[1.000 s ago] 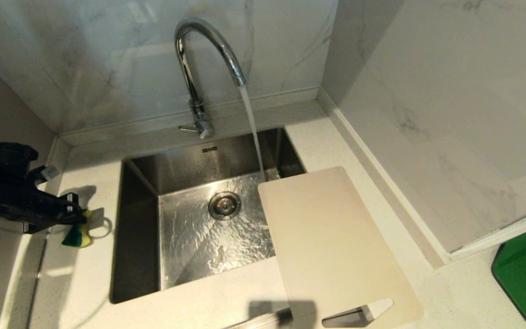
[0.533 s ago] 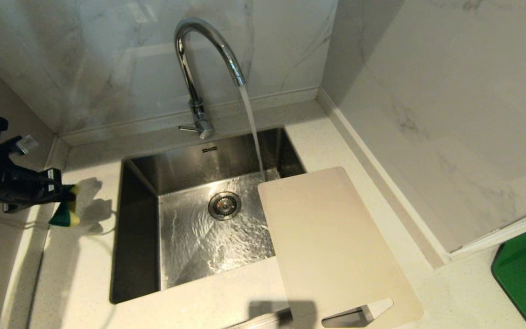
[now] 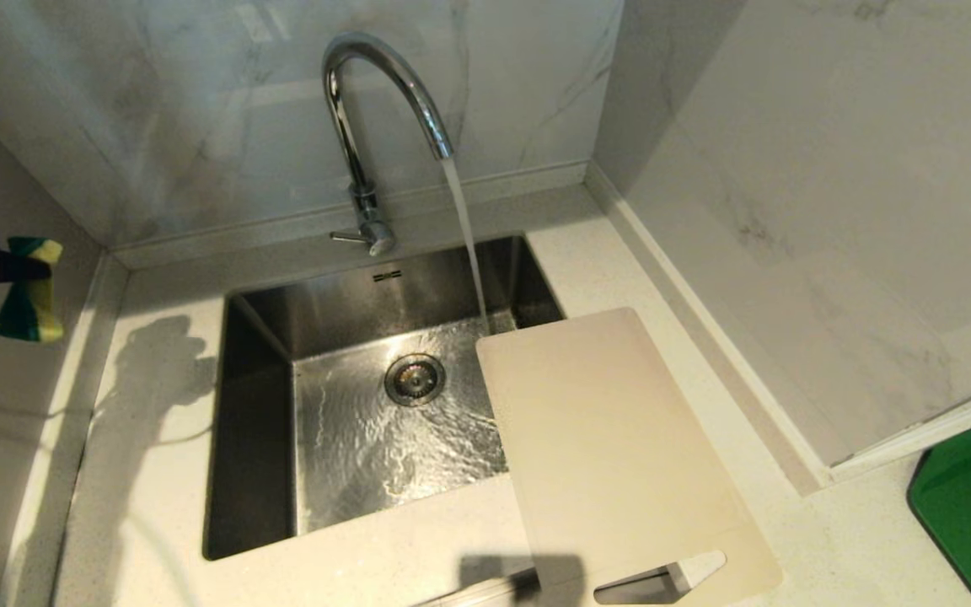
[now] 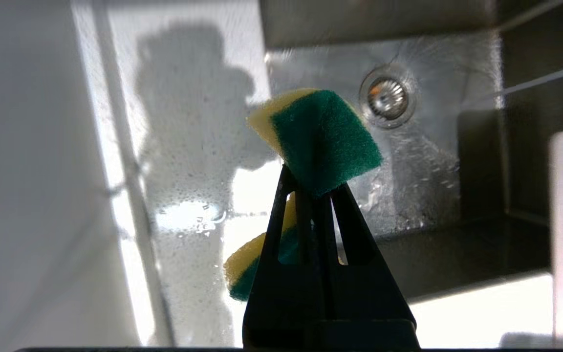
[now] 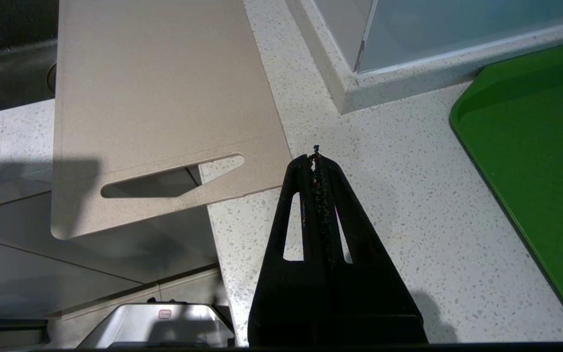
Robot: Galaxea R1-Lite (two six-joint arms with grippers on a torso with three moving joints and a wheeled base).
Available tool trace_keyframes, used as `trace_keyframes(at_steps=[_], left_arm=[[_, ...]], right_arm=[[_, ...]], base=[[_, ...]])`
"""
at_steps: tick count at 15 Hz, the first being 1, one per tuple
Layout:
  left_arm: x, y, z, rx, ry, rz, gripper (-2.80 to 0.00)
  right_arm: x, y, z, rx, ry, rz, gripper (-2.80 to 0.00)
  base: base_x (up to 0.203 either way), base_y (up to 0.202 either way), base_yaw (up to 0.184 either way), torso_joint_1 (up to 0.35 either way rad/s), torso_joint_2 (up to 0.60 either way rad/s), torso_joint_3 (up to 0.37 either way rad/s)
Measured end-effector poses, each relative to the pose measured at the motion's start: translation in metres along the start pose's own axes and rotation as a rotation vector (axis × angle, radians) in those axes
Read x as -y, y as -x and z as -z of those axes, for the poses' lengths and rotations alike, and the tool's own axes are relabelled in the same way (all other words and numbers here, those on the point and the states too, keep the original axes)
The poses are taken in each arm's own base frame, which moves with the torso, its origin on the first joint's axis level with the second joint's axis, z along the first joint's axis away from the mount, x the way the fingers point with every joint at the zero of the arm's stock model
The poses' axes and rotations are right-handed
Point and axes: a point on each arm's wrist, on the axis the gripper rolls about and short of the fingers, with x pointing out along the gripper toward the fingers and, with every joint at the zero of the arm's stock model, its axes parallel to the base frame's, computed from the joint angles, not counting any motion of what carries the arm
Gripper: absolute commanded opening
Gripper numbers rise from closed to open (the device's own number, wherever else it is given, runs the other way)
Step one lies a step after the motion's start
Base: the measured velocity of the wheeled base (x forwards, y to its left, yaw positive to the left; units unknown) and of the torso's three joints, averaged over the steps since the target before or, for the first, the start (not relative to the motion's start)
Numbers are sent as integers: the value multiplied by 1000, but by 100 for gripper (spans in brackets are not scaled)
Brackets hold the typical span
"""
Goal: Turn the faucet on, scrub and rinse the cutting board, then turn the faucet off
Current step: Pick up the cutting board
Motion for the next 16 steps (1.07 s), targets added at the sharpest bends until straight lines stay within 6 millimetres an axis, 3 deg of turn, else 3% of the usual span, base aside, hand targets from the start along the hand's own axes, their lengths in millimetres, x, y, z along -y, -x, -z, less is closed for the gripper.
trace_keyframes(at_steps=[4,8,10,12,16], left_arm=[[24,66,-1,104,-62,51,-280],[34,120,6,229,-105,31,-280],[33,127,16,262,-130,5,-280],[30,122,33,278,-165,-28,-280],[20,111,82,302,-205,-60,-280]], right_arm=[[0,0,0,0,0,0,-280],[0,0,0,0,0,0,-280],[0,0,0,0,0,0,-280],[0,0,0,0,0,0,-280],[0,0,0,0,0,0,-280]], base=[[0,0,0,0,0,0],[0,0,0,0,0,0],[0,0,0,0,0,0],[0,0,0,0,0,0],[0,0,0,0,0,0]])
